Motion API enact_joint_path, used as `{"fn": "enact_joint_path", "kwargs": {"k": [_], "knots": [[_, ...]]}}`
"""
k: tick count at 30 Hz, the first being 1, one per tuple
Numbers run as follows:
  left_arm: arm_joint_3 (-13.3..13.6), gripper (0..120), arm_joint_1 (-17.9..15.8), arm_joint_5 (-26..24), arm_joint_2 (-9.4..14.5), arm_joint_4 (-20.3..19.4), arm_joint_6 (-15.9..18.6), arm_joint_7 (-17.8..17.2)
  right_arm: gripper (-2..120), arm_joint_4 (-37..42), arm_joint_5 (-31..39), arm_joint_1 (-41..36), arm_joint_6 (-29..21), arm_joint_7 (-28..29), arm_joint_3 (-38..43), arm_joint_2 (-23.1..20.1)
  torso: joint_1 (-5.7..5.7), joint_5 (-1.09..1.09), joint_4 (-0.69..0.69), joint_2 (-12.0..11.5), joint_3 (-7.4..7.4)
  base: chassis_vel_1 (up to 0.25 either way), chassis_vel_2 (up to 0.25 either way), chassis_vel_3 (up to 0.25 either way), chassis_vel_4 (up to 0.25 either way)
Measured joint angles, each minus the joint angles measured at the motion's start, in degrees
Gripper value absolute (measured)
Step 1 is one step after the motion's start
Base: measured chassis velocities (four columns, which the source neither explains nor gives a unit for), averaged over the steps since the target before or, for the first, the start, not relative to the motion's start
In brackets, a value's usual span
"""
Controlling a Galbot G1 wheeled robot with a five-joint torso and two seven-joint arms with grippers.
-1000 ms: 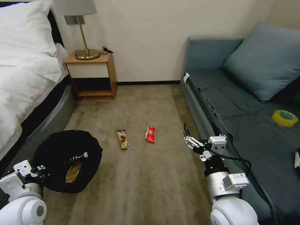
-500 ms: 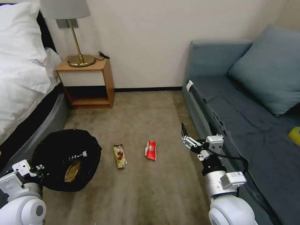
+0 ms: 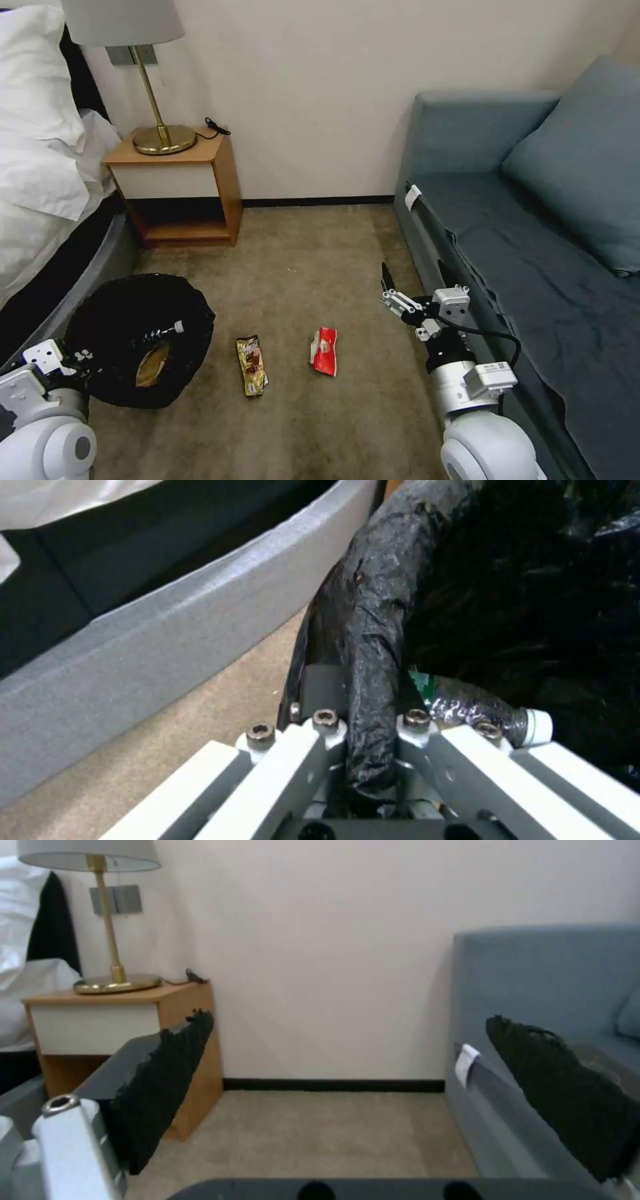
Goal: Pick up the trash bin, then pick up the garbage on the floor and place it into the trash bin.
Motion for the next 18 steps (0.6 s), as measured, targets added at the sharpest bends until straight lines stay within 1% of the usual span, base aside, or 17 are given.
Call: {"fn": "enact_joint_path", "kwargs": {"k": [2, 4, 5, 7, 8, 9, 10, 11, 12, 13, 15, 16, 17, 18], "knots": [[0.1, 2, 0.0, 0.0, 0.0, 0.1, 0.0, 0.0, 100, -0.2, 0.5, 0.4, 0.0, -0.1, 0.0, -0.3, 0.00, 0.00, 0.00, 0.0, 0.00, 0.000, 0.000, 0.000, 0.000], [0.4, 2, -0.1, 0.0, 0.0, 0.5, 0.0, 0.0, 100, -1.0, 3.0, 2.3, -0.4, -0.2, -0.7, -1.2, 0.00, 0.00, 0.00, 0.0, -0.01, 0.000, 0.000, 0.000, 0.000], [0.4, 2, -0.1, 0.0, 0.0, 0.5, 0.0, 0.0, 100, -1.0, 3.0, 2.3, -0.4, -0.2, -0.7, -1.2, 0.00, 0.00, 0.00, 0.0, -0.01, 0.000, 0.000, 0.000, 0.000], [0.8, 2, -0.2, 0.0, 0.1, 0.8, -0.1, 0.0, 100, -1.5, 6.0, 4.1, -1.4, -0.2, -1.3, -1.9, -0.01, 0.00, 0.00, 0.0, -0.01, 0.000, 0.000, 0.000, 0.000], [0.8, 2, -0.2, 0.0, 0.1, 0.8, -0.1, 0.0, 100, -1.5, 6.0, 4.1, -1.4, -0.2, -1.3, -1.9, -0.01, 0.00, 0.00, 0.0, -0.01, 0.000, 0.000, 0.000, 0.000], [1.2, 2, -0.4, 0.0, 0.2, 1.3, -0.2, 0.1, 100, -2.0, 11.1, 6.5, -4.1, 0.6, -2.6, -2.9, 0.00, 0.00, -0.02, 0.0, 0.00, 0.000, 0.000, 0.000, 0.000], [1.3, 2, -0.4, 0.0, 0.2, 1.5, -0.3, 0.1, 100, -2.4, 14.4, 9.0, -6.3, 2.4, -4.1, -3.9, 0.00, 0.00, -0.02, 0.0, -0.01, 0.000, 0.000, 0.000, 0.000], [1.3, 2, -0.4, 0.0, 0.2, 1.5, -0.3, 0.2, 100, -2.5, 15.2, 9.4, -6.8, 2.9, -4.4, -4.1, 0.00, 0.00, -0.02, 0.0, -0.01, 0.000, 0.000, 0.000, 0.000], [1.4, 2, -0.4, 0.0, 0.2, 1.6, -0.3, 0.2, 100, -2.9, 19.1, 12.3, -9.4, 5.4, -6.2, -5.0, 0.00, 0.00, -0.02, 0.0, -0.01, 0.000, 0.000, 0.000, 0.000], [1.4, 2, -0.4, 0.0, 0.2, 1.6, -0.3, 0.2, 100, -2.9, 19.1, 12.3, -9.4, 5.4, -6.2, -5.0, 0.00, 0.00, -0.02, 0.0, -0.01, 0.000, 0.000, 0.000, 0.000], [1.4, 2, -0.3, 0.1, 0.1, 1.7, -0.4, 0.2, 100, -6.1, 32.3, 22.1, -16.5, 11.9, -12.2, -7.3, 0.00, 0.00, 0.01, 0.0, 0.00, 0.000, 0.000, 0.000, 0.000], [1.3, 2, -0.3, 0.1, 0.1, 1.7, -0.4, 0.2, 100, -9.2, 36.8, 27.0, -18.2, 14.0, -15.1, -7.6, -0.01, 0.00, 0.03, 0.0, -0.01, 0.000, 0.000, 0.000, 0.000], [1.3, 2, -0.3, 0.1, 0.1, 1.7, -0.4, 0.2, 100, -9.2, 36.8, 27.0, -18.2, 14.0, -15.1, -7.6, -0.01, 0.00, 0.03, 0.0, -0.01, 0.000, 0.000, 0.000, 0.000], [1.1, 2, -0.1, 0.1, 0.0, 1.7, -0.4, 0.2, 100, -13.6, 40.7, 32.1, -19.6, 15.6, -18.3, -7.6, 0.00, 0.00, 0.01, 0.0, 0.00, 0.000, 0.000, 0.000, 0.000]]}}
